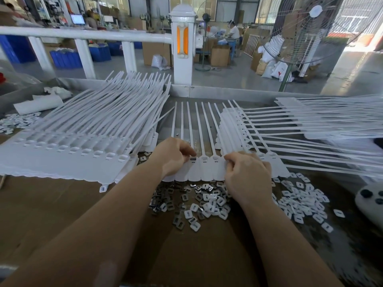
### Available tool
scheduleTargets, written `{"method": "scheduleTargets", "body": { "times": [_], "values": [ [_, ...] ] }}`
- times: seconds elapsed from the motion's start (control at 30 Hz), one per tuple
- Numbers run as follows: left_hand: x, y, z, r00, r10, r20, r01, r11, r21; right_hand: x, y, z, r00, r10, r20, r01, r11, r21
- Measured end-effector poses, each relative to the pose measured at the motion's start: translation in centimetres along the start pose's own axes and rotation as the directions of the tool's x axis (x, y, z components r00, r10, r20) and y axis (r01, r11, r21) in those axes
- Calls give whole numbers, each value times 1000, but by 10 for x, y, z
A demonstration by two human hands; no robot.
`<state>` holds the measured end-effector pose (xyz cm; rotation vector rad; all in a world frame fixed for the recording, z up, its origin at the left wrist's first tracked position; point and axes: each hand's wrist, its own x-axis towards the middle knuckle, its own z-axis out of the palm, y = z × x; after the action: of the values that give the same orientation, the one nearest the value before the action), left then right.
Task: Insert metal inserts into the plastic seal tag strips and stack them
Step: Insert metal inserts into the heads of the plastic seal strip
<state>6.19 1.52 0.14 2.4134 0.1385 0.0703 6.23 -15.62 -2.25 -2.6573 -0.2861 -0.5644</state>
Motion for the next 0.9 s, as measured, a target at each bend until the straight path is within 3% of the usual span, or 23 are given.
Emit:
{"method": "scheduleTargets", "body": {
  "times": [0.4,0.53,0.73,0.9],
  "values": [
    [-11,-7,-2,998,46,38,-46,999,-13,-1,-1,-7,998,-30,-59,28,999,-19],
    [-14,-9,0,999,46,6,-46,999,-16,-2,-2,-9,997,-66,-46,69,996,60],
    [-18,-9,2,998,46,-43,-48,998,-28,-5,-11,-14,921,-362,147,293,889,353],
    [-22,-10,4,996,39,-82,-45,996,-71,-6,-12,-17,839,-470,275,331,841,429]
  ]
}}
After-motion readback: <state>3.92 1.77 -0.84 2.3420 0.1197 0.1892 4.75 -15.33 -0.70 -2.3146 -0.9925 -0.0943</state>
